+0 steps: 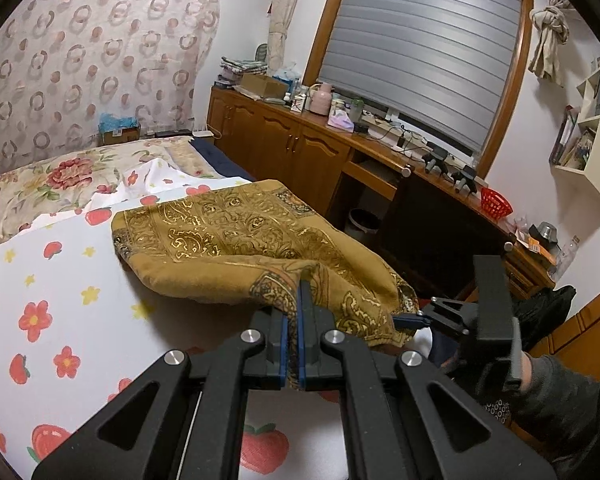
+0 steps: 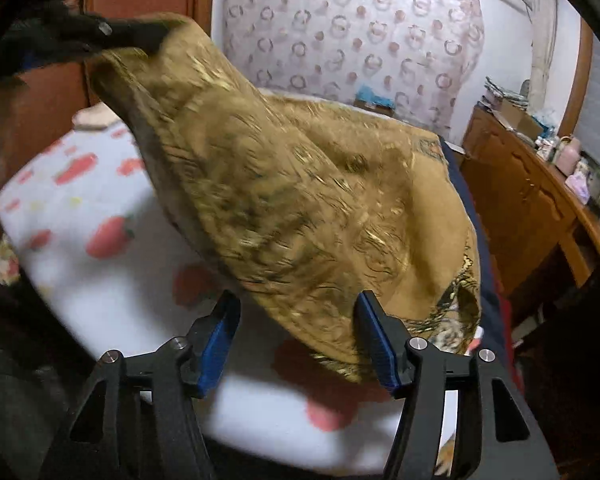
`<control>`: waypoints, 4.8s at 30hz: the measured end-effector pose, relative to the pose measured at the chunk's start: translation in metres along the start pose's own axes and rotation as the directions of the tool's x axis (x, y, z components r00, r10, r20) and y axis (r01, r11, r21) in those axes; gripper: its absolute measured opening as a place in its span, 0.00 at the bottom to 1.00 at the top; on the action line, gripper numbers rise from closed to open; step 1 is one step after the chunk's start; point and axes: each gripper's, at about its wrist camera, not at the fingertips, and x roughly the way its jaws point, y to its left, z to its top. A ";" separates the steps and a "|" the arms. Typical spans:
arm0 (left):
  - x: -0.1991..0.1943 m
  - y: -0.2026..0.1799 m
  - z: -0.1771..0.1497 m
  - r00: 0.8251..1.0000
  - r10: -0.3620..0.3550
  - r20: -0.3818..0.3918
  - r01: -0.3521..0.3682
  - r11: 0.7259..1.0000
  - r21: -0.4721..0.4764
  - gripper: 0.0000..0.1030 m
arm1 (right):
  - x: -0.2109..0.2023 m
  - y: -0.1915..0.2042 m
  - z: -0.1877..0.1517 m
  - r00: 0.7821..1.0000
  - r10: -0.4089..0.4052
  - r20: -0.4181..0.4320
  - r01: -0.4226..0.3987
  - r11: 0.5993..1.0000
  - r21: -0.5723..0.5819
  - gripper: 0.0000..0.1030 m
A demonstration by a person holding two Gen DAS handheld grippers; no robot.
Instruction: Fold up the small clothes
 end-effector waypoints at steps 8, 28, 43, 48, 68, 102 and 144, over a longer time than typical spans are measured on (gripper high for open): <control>-0.010 0.010 0.000 1.000 0.014 0.023 -0.014 1.000 -0.018 0.03 | -0.002 -0.039 0.015 0.997 -0.074 0.013 0.073 0.996 0.042 0.18; 0.028 0.093 0.042 0.990 0.143 0.009 -0.142 0.989 -0.046 0.34 | 0.067 -0.095 0.179 0.995 -0.012 0.097 0.015 0.999 -0.036 0.06; 0.094 0.157 0.044 0.974 0.184 -0.134 -0.198 0.975 -0.101 0.71 | 0.071 -0.120 0.241 0.977 -0.116 0.181 0.109 0.993 0.050 0.45; 0.117 0.166 0.048 0.965 0.193 -0.178 -0.213 0.972 -0.101 0.71 | 0.050 -0.124 0.226 0.982 -0.097 0.161 0.089 0.994 0.055 0.48; 0.161 0.204 0.051 0.961 0.129 -0.246 -0.173 0.971 -0.167 0.58 | 0.126 -0.215 0.210 0.995 0.079 -0.058 -0.059 0.955 0.292 0.57; -0.024 0.177 0.056 0.966 0.240 0.097 -0.227 0.965 -0.129 0.08 | 0.055 -0.113 0.239 0.935 0.225 0.273 -0.216 0.974 -0.063 0.08; -0.157 0.333 -0.118 0.763 0.647 -0.017 -0.557 0.643 -0.526 0.10 | 0.308 0.235 0.463 0.924 0.372 0.085 -0.309 0.860 -0.405 0.44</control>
